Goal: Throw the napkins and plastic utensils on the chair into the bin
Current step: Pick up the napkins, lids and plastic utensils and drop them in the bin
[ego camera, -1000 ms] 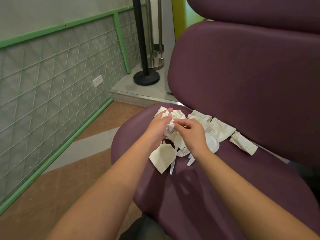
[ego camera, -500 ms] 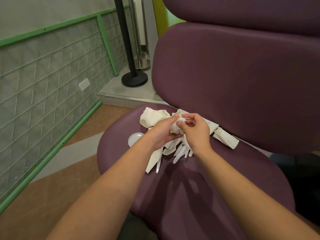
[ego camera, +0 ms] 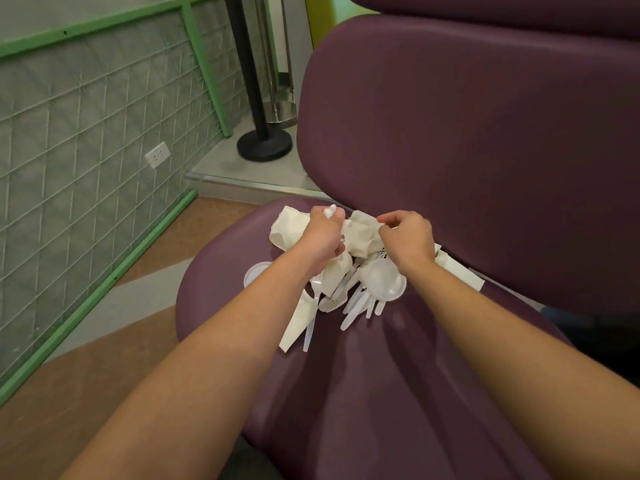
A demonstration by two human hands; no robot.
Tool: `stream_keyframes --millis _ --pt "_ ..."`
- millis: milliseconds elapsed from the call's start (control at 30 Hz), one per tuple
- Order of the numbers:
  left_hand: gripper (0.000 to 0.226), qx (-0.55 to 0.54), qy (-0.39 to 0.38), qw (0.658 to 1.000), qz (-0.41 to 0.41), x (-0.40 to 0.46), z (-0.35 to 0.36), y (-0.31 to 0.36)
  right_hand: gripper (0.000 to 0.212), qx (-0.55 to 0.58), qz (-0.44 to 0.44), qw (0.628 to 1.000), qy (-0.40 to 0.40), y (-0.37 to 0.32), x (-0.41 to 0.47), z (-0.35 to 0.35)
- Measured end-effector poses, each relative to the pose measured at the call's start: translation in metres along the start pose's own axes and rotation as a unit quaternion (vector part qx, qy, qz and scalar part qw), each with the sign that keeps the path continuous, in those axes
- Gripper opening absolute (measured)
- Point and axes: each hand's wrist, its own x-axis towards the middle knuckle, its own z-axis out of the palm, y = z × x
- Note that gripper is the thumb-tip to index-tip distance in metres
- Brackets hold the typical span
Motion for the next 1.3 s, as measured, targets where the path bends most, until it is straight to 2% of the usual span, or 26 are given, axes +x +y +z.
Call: stream_keyframes --millis 100,200,333,400,467,567,633,733,933,1033,1100,1300 --pt "0.031 0.048 -0.001 0.999 -0.006 0.008 -0.004 -0.004 0.035 -0.166 -0.008 0.986 -0.029 0.006 0.018 0.011" --pt "0.036 0.078 -0.006 0.997 0.014 0.011 -0.007 -0.007 0.05 -0.249 -0.005 0.967 -0.051 0.004 0.028 0.023" --pt "0.025 0.108 -0.015 0.992 0.062 0.011 -0.013 -0.006 0.027 -0.274 0.002 0.961 -0.029 0.005 0.035 0.031" --pt "0.019 0.102 -0.031 0.991 0.078 0.01 -0.015 -0.003 0.025 -0.268 0.004 0.963 -0.011 0.005 0.035 0.031" --pt "0.022 0.073 -0.04 0.994 0.07 0.008 -0.016 0.0 0.022 -0.213 -0.002 0.977 0.003 0.004 0.033 0.028" --pt "0.019 0.045 -0.033 0.997 0.062 0.001 -0.014 0.002 0.012 0.0 -0.024 1.0 0.01 -0.005 0.015 0.017" --pt "0.019 0.028 -0.041 0.998 0.048 -0.007 -0.011 0.003 0.006 0.156 -0.038 0.987 -0.001 -0.013 -0.004 0.005" --pt "0.02 0.037 -0.079 0.996 0.033 -0.026 -0.003 0.006 0.004 0.266 -0.049 0.962 -0.04 -0.019 -0.036 -0.012" --pt "0.033 0.004 -0.11 0.994 -0.005 -0.067 0.024 0.006 0.007 0.322 -0.034 0.945 -0.04 -0.015 -0.087 -0.037" --pt "0.035 0.007 -0.144 0.99 -0.006 -0.09 0.037 0.003 0.026 0.313 -0.038 0.948 -0.043 -0.01 -0.115 -0.057" --pt "0.036 0.018 -0.177 0.984 -0.01 -0.106 0.047 0.002 0.03 0.296 -0.022 0.955 -0.011 -0.002 -0.127 -0.071" --pt "0.037 0.061 -0.297 0.953 0.007 -0.145 0.085 -0.008 0.024 0.267 0.012 0.961 0.065 0.034 -0.157 -0.132"
